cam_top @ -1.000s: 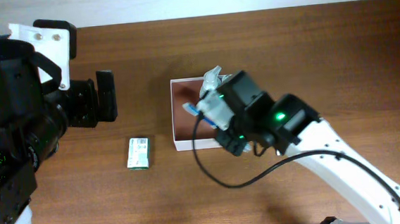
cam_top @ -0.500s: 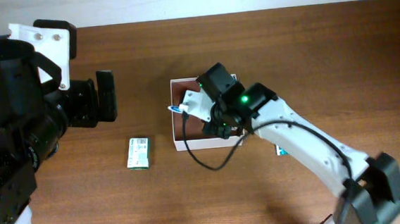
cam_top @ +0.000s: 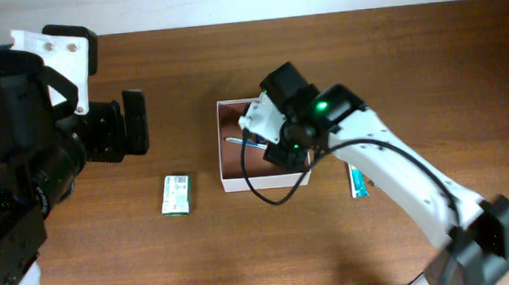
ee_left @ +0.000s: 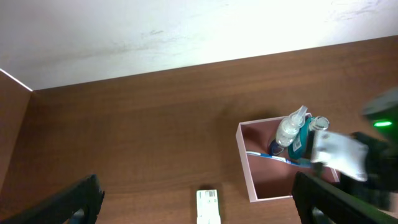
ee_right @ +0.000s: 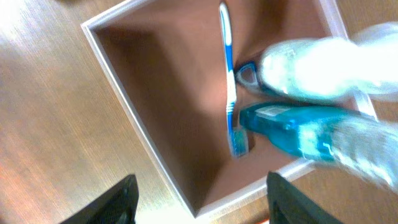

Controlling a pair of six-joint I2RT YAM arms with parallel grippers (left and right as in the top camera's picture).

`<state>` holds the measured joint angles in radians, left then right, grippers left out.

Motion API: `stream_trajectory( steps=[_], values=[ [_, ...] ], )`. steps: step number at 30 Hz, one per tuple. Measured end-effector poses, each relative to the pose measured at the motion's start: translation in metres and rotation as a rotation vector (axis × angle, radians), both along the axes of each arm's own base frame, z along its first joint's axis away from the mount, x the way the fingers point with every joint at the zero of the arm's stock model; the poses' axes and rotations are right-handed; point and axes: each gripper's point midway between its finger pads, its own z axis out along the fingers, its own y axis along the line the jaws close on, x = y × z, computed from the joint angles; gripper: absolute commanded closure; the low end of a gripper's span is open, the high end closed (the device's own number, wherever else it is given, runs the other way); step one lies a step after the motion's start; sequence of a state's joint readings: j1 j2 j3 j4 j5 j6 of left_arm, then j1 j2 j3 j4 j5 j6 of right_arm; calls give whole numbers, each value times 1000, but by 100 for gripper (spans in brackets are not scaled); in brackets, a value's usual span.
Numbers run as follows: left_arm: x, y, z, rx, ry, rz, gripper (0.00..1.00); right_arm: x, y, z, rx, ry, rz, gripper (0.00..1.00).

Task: Pack container
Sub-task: 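Return the right gripper and grasp the Colgate toothpaste tube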

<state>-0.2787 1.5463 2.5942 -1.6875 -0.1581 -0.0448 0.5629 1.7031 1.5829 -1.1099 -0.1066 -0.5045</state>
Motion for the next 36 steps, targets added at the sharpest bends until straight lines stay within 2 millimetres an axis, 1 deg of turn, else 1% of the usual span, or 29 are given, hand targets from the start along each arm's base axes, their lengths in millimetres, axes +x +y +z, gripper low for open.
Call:
stream_trajectory(
  steps=[3, 5, 6, 7, 8, 9, 12, 14, 17, 18, 19, 21, 23, 24, 25, 28, 29, 34, 36],
  values=[
    [0, 0, 0, 0, 0, 0, 1, -11, -11, 33, 39, 10, -103, 41],
    [0, 0, 0, 0, 0, 0, 1, -20, -24, 43, 46, 44, -180, 41],
    [0, 0, 0, 0, 0, 0, 1, -24, -33, 45, 45, 68, -228, 41],
    [0, 0, 0, 0, 0, 0, 1, -25, -40, 45, 44, 87, -273, 33],
    [0, 0, 0, 0, 0, 0, 1, -24, -47, 44, 46, 106, -331, 32],
    [0, 0, 0, 0, 0, 0, 1, -20, -53, 42, 58, 119, -387, 32],
    [0, 0, 0, 0, 0, 0, 1, -9, -76, 32, 84, 157, -582, 37],
    [0, 0, 0, 0, 0, 0, 1, 2, -93, 21, 105, 171, -704, 37],
    [0, 0, 0, 0, 0, 0, 1, 15, -119, -5, 133, 191, -873, 38],
    [0, 0, 0, 0, -1, 0, 1, 16, -138, -26, 134, 219, -972, 38],
    [0, 0, 0, 0, 0, 0, 1, 17, -148, -39, 137, 228, -1021, 41],
    [0, 0, 0, 0, 0, 0, 1, 16, -165, -63, 135, 250, -1097, 43],
    [0, 0, 0, 0, 0, 0, 1, 7, -176, -86, 113, 292, -1148, 43],
    [0, 0, 0, 0, 0, 0, 1, 1, -181, -101, 92, 326, -1173, 42],
    [0, 0, 0, 0, 0, 0, 1, 1, -181, -106, 89, 331, -1176, 42],
    [0, 0, 0, 0, 0, 0, 1, 10, -180, -117, 97, 323, -1178, 43],
    [0, 0, 0, 0, 0, 0, 1, 12, -180, -124, 93, 329, -1179, 44],
    [0, 0, 0, 0, 0, 0, 1, 9, -180, -157, 36, 402, -1181, 49],
    [0, 0, 0, 0, 0, 0, 1, 9, -180, -162, 30, 409, -1180, 52]
  ],
)
